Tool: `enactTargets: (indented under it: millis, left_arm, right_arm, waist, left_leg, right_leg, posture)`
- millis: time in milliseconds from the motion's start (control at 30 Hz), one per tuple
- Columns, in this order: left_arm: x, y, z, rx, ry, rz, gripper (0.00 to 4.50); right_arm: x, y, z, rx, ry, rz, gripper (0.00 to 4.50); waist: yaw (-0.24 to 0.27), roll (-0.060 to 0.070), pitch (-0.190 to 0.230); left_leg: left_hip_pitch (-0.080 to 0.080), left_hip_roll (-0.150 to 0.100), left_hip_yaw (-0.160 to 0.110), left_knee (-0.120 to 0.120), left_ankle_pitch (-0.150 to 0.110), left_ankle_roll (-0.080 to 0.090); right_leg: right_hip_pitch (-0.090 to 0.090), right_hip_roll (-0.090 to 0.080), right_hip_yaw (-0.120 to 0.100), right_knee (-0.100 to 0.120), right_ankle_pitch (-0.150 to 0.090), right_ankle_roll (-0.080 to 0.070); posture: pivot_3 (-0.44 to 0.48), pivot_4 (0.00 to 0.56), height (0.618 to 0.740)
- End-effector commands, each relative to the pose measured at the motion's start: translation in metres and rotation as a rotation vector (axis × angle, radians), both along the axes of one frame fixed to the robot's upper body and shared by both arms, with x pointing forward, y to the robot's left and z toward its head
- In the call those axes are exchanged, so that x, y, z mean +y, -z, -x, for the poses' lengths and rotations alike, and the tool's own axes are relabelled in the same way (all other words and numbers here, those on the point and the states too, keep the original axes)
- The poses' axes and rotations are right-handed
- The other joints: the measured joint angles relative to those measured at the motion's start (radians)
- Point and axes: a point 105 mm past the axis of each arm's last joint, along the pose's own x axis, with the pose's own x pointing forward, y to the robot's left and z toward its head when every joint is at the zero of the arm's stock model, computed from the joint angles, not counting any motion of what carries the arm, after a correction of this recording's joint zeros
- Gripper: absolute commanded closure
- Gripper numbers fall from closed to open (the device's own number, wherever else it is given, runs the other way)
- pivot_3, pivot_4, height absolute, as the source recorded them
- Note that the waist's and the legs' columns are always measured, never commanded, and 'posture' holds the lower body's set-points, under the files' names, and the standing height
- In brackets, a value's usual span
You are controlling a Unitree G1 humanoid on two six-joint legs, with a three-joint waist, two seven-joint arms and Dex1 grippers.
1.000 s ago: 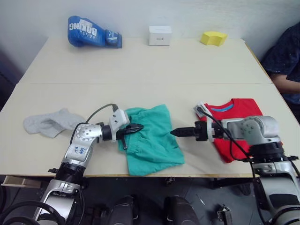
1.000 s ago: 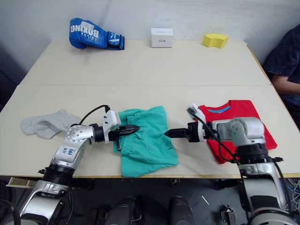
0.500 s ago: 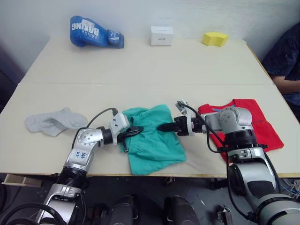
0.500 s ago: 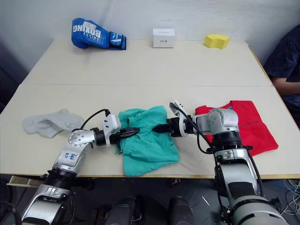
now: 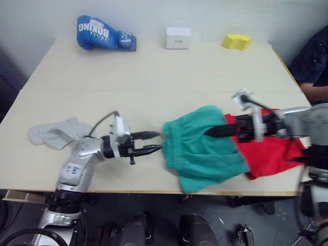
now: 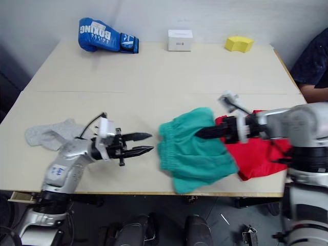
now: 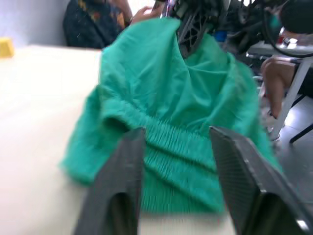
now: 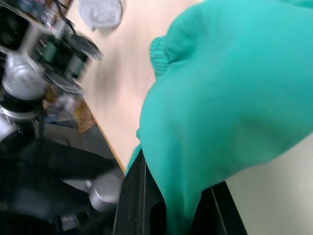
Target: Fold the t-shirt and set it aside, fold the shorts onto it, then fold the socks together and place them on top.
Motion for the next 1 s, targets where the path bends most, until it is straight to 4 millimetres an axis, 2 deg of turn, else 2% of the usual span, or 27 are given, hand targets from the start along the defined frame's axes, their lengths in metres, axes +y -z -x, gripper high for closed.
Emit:
enactTargets:
  millis: [33,67,133,233,333,433,500,600,667,700,733,800,967,1000]
  left_arm:
    - [0.002,-0.012,0.013,0.019,0.016,0.042,1.02]
    - [0.003,-0.013,0.015,0.025,0.011,0.042,0.67]
    - [0.005,-0.012,0.02,0.016,0.011,0.041,0.04]
    - [0.006,-0.011,0.025,0.023,0.006,0.051,0.01]
    - [0.005,-0.01,0.026,0.016,0.004,0.039,0.01]
    - [0.005,-0.023,0.023,-0.045,-0.009,0.061,0.01]
    - [0.005,-0.028,0.023,-0.065,-0.013,0.052,0.01]
    - [0.006,-0.029,0.025,-0.064,-0.022,0.04,0.01]
    - [0.007,-0.027,0.027,-0.056,-0.03,0.03,0.01]
    - [0.008,-0.026,0.027,-0.052,-0.034,0.02,0.0]
    - [0.009,-0.025,0.028,-0.049,-0.036,0.013,0.0]
    - [0.009,-0.023,0.029,-0.043,-0.038,0.007,0.0]
    - [0.024,-0.011,0.037,0.03,-0.068,-0.024,0.0]
    - [0.028,-0.009,0.037,0.032,-0.077,-0.04,0.0]
  right_arm:
    - [-0.023,-0.03,0.02,-0.099,-0.084,0.006,4.5]
    - [-0.035,-0.034,0.023,-0.117,-0.081,0.04,4.5]
    - [-0.069,-0.032,0.02,-0.171,-0.055,0.219,4.5]
    - [-0.108,-0.029,0.007,-0.184,0.021,0.325,4.5]
    - [-0.14,-0.007,-0.012,-0.175,0.077,0.428,4.5]
    - [-0.161,0.022,-0.036,-0.206,0.137,0.519,4.5]
    - [-0.172,0.039,-0.05,-0.286,0.16,0.607,4.5]
    - [-0.18,0.045,-0.067,-0.351,0.293,0.613,4.5]
    - [-0.18,0.051,-0.063,-0.294,0.284,0.582,4.5]
    - [-0.181,0.056,-0.057,-0.258,0.25,0.583,3.96]
    - [-0.182,0.06,-0.051,-0.231,0.229,0.587,3.74]
    - [-0.189,0.058,-0.05,-0.298,0.226,0.623,3.02]
    - [-0.209,0.028,-0.043,-0.568,0.275,0.684,1.19]
    - [-0.21,0.014,-0.041,-0.679,0.264,0.693,0.87]
  waist:
    - [-0.002,0.001,0.0]
    - [-0.003,0.001,0.0]
    - [-0.003,0.001,0.001]
    - [-0.005,0.001,0.001]
    - [-0.008,0.0,0.001]
    - [-0.006,0.001,0.001]
    - [-0.003,0.001,0.001]
    - [-0.002,0.004,0.003]
    - [-0.001,0.009,0.006]
    - [-0.001,0.01,0.006]
    - [0.0,0.01,0.006]
    - [0.001,0.01,0.006]
    - [-0.001,0.012,0.007]
    - [-0.001,0.012,0.007]
  left_leg:
    - [0.0,0.0,0.001,0.0,0.0,0.0]
    - [0.001,0.0,0.001,0.0,0.0,0.0]
    - [0.001,0.001,0.003,0.0,-0.003,0.004]
    - [0.004,0.001,0.006,0.002,-0.003,0.002]
    - [0.004,0.002,0.01,0.003,-0.004,-0.006]
    - [0.004,0.003,0.011,0.002,-0.003,-0.008]
    - [0.004,0.003,0.012,0.003,-0.002,-0.008]
    - [0.004,0.003,0.011,0.003,0.001,-0.005]
    - [0.004,0.003,0.011,0.003,0.001,-0.005]
    - [0.004,0.003,0.011,0.003,0.001,-0.004]
    - [0.004,0.003,0.011,0.004,0.001,-0.004]
    - [0.004,0.003,0.011,0.005,0.001,-0.004]
    - [0.004,0.003,0.011,0.008,0.0,-0.003]
    - [0.004,0.003,0.011,0.008,0.0,-0.003]
  right_leg:
    - [0.0,0.0,0.0,0.0,0.0,0.0]
    - [0.0,0.0,0.0,-0.001,0.0,0.0]
    - [0.0,0.001,0.0,-0.001,0.0,0.001]
    - [0.001,0.0,0.0,-0.001,0.001,0.002]
    - [0.001,-0.001,0.0,-0.003,0.001,0.002]
    - [0.0,0.0,0.0,-0.003,0.001,0.002]
    - [-0.001,-0.001,0.0,0.0,0.001,0.002]
    - [-0.001,0.0,-0.001,0.001,0.001,0.002]
    - [-0.001,0.001,-0.001,0.001,0.001,0.002]
    - [-0.001,0.001,-0.001,0.001,0.001,0.002]
    - [-0.001,0.001,-0.001,0.001,0.001,0.002]
    - [0.0,0.001,-0.002,0.001,0.001,0.002]
    - [0.001,-0.001,-0.001,0.002,0.002,0.003]
    - [0.001,-0.001,-0.001,0.001,0.002,0.003]
  posture:
    - [0.0,0.15,0.74]
    - [0.0,0.15,0.74]
    - [0.0,0.15,0.74]
    - [0.0,0.15,0.74]
    - [0.0,0.15,0.74]
    - [0.0,0.15,0.74]
    - [0.0,0.15,0.74]
    - [0.0,0.15,0.74]
    - [0.0,0.15,0.74]
    - [0.0,0.15,0.74]
    - [0.0,0.15,0.74]
    - [0.0,0.15,0.74]
    - [0.0,0.15,0.74]
    - [0.0,0.15,0.74]
